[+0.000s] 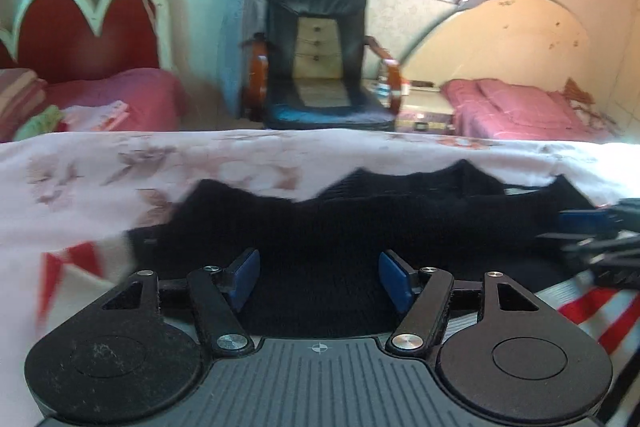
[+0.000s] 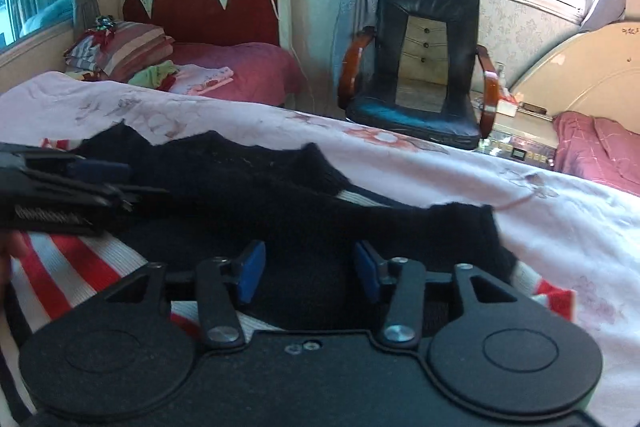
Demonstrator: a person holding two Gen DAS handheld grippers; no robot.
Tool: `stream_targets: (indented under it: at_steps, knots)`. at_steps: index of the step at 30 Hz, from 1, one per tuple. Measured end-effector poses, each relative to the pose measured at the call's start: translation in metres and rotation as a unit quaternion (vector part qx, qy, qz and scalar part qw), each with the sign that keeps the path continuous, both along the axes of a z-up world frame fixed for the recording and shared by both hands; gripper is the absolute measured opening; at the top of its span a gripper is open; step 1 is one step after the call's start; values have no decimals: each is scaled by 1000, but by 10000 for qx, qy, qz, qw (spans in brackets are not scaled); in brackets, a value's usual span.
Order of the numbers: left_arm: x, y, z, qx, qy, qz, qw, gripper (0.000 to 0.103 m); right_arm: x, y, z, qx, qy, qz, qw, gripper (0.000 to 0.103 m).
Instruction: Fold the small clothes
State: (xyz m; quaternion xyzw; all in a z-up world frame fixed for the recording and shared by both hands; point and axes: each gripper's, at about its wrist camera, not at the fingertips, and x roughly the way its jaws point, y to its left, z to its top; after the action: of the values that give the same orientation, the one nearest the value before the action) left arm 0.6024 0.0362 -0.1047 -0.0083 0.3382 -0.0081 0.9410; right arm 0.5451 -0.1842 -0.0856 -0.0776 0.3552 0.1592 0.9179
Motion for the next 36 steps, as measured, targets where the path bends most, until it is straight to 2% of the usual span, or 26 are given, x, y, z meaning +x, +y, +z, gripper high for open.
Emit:
stream_targets:
  at_steps: [1, 2, 3, 4, 5, 6, 9, 11, 12, 13, 14, 15, 18, 19, 23, 26, 29, 32, 33, 36]
  knots:
    - [-5, 20, -3, 21, -34, 127, 9999, 65, -1, -16, 1, -64, -25, -212, 9998, 45]
    - [-11, 37, -5, -121, -124, 98, 9998, 65, -3, -37, 3, -23, -15, -430, 9991, 40]
    - [-15, 52, -7, -272, -131, 138, 9994, 65, -4, -57, 4, 46, -8, -665, 9978, 39]
    - [-15, 57, -8, -238, -87, 269, 9993, 66, -4, -70, 5, 96, 51, -786, 9969, 38]
    - [-13, 60, -10, -271, -4, 373, 9989, 67, -3, -81, 5, 336, 102, -793, 9962, 39]
    - [-12, 62, -11, -365, -14, 425, 9984, 67, -2, -82, 5, 333, 128, -859, 9957, 42]
    - [-23, 46, -2, -206, -194, 451, 9986, 67, -9, -68, 15, 279, 80, -962, 9949, 41]
    - [-39, 23, 12, -197, -483, 128, 9986, 67, -26, -52, 27, 371, -101, -670, 9970, 41]
    - [-45, 8, 18, -105, -639, 19, 9979, 67, -33, -41, 31, 435, -92, -417, 9981, 40]
    - [-50, -6, 21, -168, -704, -121, 9973, 67, -38, -30, 30, 443, -45, -214, 9988, 38]
    - [-53, -18, 19, -304, -649, -313, 9969, 67, -45, -6, 25, 438, 72, 90, 9990, 38]
    - [-54, -33, 16, -307, -568, -474, 9968, 67, -45, -6, 25, 438, 72, 90, 9990, 38]
    - [-56, -65, 1, 97, -338, -685, 9970, 67, -54, 25, 12, 171, 116, 314, 9993, 40]
    - [-58, -66, -2, 161, -368, -680, 9969, 67, -58, 29, 10, 89, 64, 317, 9994, 40]
    - [-66, -38, 0, 3, -314, -459, 9985, 68, -63, 17, 10, -25, 49, 158, 9999, 41]
    - [-83, -2, -3, 63, -290, -230, 9993, 76, -72, -16, 13, 13, 105, -116, 9999, 41]
    - [-97, 27, -6, -1, -334, -46, 9994, 76, -84, -51, 14, 82, 107, -405, 9991, 37]
    - [-103, 16, 3, 123, -315, 54, 9994, 75, -90, -48, 16, -44, 66, -559, 9984, 37]
    - [-108, 9, 7, 55, -402, -31, 9992, 75, -93, -40, 21, -20, 26, -606, 9982, 40]
    - [-126, -23, 14, 22, -520, -393, 9979, 75, -110, -11, 34, 284, -151, -237, 9992, 39]
